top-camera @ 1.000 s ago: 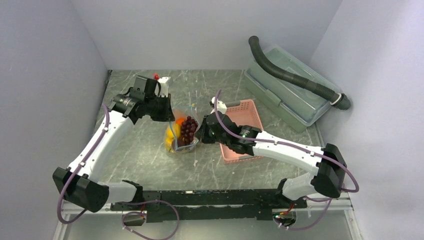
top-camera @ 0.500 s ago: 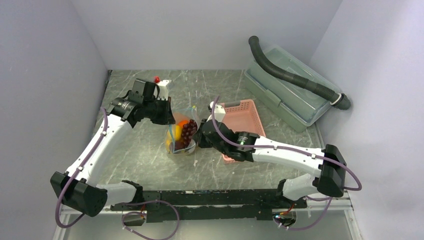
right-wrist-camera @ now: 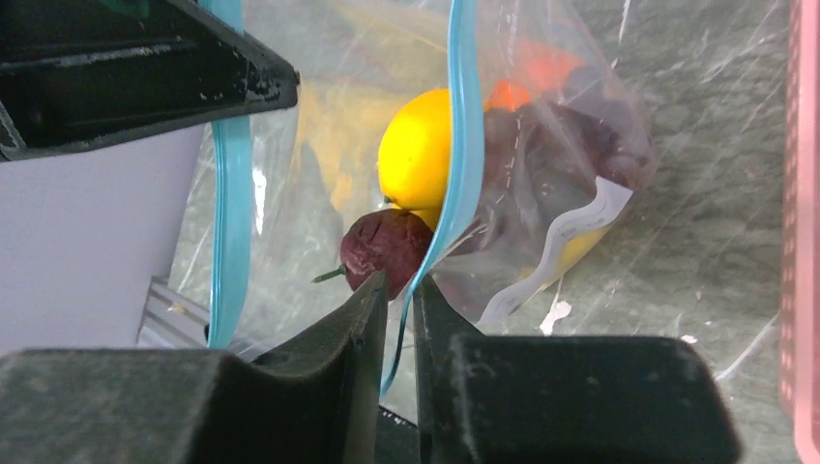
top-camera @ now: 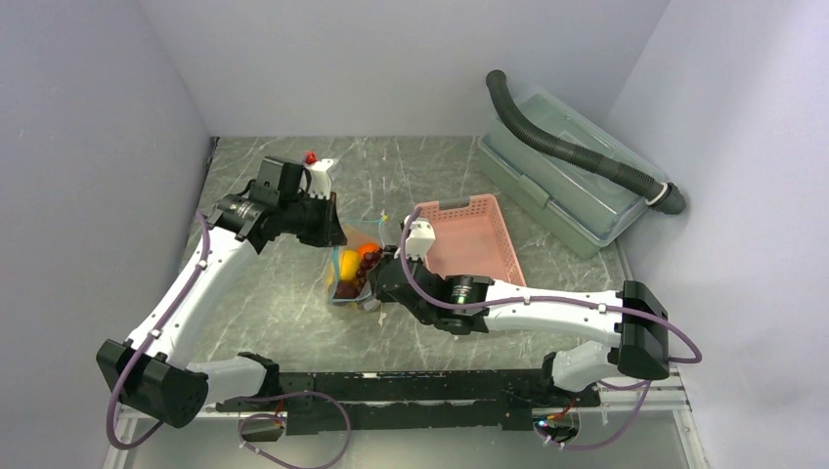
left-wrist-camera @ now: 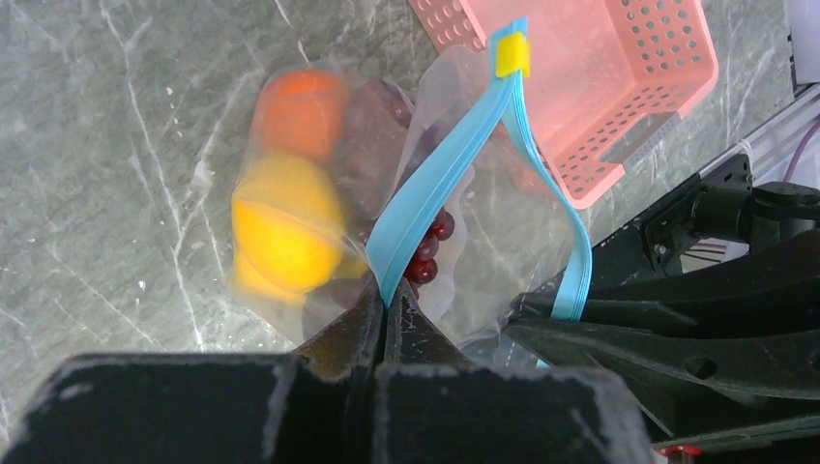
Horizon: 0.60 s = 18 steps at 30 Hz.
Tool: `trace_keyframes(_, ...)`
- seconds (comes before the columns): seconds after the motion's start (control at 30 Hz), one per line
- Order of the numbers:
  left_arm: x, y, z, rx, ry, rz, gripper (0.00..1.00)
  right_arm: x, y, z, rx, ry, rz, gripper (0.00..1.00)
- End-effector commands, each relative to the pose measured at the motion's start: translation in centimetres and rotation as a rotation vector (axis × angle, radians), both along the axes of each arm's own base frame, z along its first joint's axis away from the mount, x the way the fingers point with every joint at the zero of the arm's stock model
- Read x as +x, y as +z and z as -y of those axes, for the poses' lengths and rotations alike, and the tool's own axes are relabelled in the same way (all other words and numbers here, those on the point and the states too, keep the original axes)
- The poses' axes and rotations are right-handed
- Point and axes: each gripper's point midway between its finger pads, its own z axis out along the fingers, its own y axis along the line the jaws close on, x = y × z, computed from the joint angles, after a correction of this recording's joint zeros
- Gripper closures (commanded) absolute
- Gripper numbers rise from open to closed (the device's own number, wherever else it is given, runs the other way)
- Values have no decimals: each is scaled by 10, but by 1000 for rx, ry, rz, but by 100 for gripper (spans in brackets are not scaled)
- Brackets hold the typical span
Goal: Place the food in the zip-top bag and seal the zipper
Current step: Adjust the zipper food storage bag at the center of the board.
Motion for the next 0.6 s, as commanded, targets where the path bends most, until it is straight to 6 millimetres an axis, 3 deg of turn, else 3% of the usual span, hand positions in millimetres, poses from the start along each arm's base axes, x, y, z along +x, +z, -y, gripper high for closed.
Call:
trace_keyframes(0.0,1,13,10,-52,-69,79,100,10,24,1,28,-34,70,73)
trace_keyframes(0.23,-2,11,12,-63,-93,81,100,10,44,20,-45,12,164,53)
trace_keyframes(0.57,-7,16,17,-70,-135,92,100,19,75,48,-241,145,310,53)
